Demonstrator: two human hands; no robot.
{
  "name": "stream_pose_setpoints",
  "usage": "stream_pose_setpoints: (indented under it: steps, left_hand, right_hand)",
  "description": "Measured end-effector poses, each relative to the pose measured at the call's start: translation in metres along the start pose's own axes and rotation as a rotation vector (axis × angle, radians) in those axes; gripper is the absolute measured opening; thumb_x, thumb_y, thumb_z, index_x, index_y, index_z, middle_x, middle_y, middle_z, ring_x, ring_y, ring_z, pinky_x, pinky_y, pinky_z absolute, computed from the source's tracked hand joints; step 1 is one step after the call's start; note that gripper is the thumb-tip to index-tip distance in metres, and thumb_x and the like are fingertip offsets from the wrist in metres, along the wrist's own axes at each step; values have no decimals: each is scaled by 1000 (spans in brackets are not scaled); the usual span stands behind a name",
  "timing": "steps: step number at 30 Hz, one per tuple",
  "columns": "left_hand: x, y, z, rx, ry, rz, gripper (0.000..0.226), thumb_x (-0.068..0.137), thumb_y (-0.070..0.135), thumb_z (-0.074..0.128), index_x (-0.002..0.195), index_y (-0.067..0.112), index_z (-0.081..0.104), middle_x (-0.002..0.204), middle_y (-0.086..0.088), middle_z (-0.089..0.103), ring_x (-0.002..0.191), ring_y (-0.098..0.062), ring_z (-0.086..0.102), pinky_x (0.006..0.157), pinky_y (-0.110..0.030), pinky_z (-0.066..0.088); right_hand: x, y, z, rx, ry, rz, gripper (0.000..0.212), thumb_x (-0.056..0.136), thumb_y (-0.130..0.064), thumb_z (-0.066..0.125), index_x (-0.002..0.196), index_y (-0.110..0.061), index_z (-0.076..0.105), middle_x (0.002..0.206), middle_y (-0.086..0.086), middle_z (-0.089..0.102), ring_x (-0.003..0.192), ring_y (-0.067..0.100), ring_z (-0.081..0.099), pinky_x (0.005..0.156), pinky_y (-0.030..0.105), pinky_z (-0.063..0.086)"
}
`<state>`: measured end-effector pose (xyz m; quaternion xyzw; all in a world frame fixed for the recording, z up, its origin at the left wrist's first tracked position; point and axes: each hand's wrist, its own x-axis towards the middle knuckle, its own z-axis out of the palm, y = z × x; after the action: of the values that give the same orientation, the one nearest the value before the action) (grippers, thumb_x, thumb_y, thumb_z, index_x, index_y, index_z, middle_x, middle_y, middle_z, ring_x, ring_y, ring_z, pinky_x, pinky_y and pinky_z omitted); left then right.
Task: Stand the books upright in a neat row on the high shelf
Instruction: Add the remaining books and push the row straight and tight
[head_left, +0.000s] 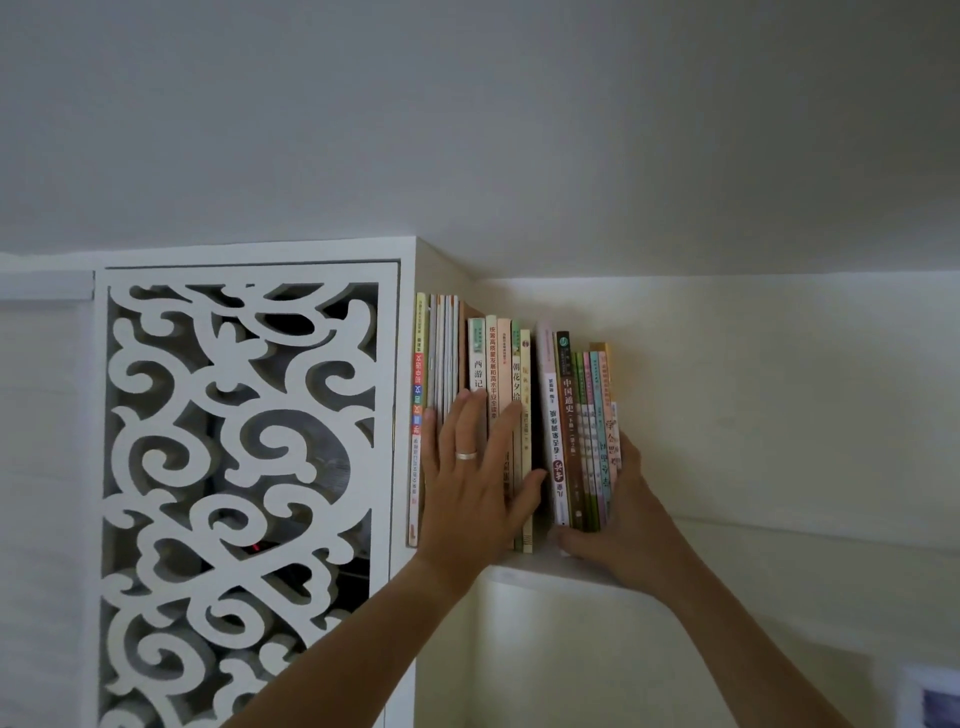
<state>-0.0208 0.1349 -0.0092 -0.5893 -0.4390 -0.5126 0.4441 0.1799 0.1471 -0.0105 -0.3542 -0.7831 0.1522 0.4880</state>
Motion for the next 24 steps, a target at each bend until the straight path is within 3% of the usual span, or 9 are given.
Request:
stream_pose_setpoints:
  steps: [4, 9, 14, 19, 24]
  left_hand:
    - [14, 6, -4, 33, 1, -51, 68, 91, 49, 63, 151, 19, 49, 149, -12, 47, 140, -31, 43, 118, -57, 26]
    - [59, 13, -14, -26, -4, -219, 67, 95, 45, 52, 158, 28, 34, 146, -8, 42, 134, -23, 38, 113, -52, 29]
    - [86, 8, -15, -1, -94, -168, 61, 98, 51, 48, 156, 37, 35, 151, -8, 36, 140, -26, 31, 118, -54, 21]
    - [82, 2, -17, -25, -95, -88, 65, 91, 54, 53, 152, 35, 43, 143, -8, 43, 135, -26, 38, 113, -57, 28]
    - [94, 17, -22, -185, -27, -220, 51, 80, 43, 72, 127, 32, 55, 131, -3, 45, 124, -19, 41, 108, -50, 29]
  right_hand:
    - [0, -2, -1, -4, -41, -23, 135, 52, -54, 95, 153, -48, 5, 148, -18, 42, 134, 10, 46, 107, 38, 49]
    - [1, -2, 0, -6, -31, 7, 136, 50, -60, 94, 153, -48, 6, 147, -18, 44, 135, 12, 45, 109, 43, 46]
    - [1, -2, 0, -5, -46, 15, 127, 55, -55, 95, 150, -46, 11, 138, -22, 48, 125, 5, 51, 97, 20, 47]
    - [-1, -5, 0, 19, -43, 21, 126, 55, -59, 94, 150, -46, 13, 138, -25, 50, 125, 3, 53, 104, 32, 48]
    - [-3, -8, -3, -3, -43, 42, 133, 51, -63, 92, 154, -41, 11, 143, -17, 52, 128, 11, 54, 106, 41, 49]
